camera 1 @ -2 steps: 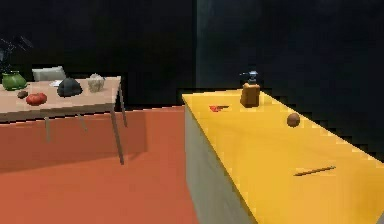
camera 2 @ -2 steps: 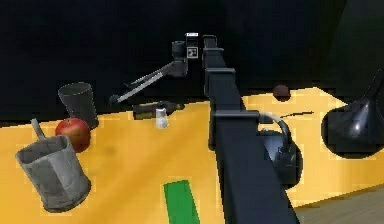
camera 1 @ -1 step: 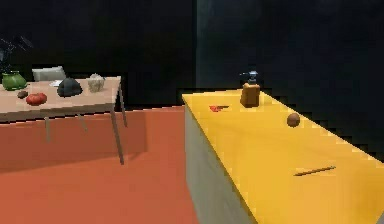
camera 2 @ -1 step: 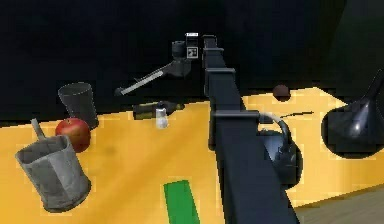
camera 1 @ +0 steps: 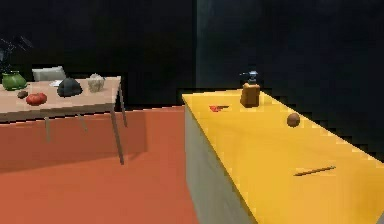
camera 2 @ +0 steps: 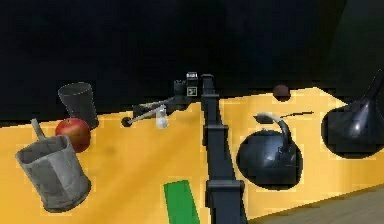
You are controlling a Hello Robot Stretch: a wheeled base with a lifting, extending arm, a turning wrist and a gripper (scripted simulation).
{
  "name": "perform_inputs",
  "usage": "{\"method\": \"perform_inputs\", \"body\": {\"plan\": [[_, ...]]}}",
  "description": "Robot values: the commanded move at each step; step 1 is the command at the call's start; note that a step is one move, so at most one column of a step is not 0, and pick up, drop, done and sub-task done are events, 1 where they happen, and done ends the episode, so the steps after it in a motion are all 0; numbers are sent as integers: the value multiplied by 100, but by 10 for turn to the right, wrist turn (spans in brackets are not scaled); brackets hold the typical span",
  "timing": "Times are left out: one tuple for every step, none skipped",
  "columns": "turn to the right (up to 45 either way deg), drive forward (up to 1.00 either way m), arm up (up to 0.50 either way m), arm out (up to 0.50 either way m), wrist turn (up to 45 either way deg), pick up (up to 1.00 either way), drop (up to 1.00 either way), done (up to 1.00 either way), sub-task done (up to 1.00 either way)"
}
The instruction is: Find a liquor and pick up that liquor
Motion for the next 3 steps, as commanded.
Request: {"method": "perform_inputs", "body": {"plan": [[0,0,0,0,0,100,0,0,0],[0,0,10,0,0,0,0,0,0],[0,0,0,0,0,0,0,100,0]]}}
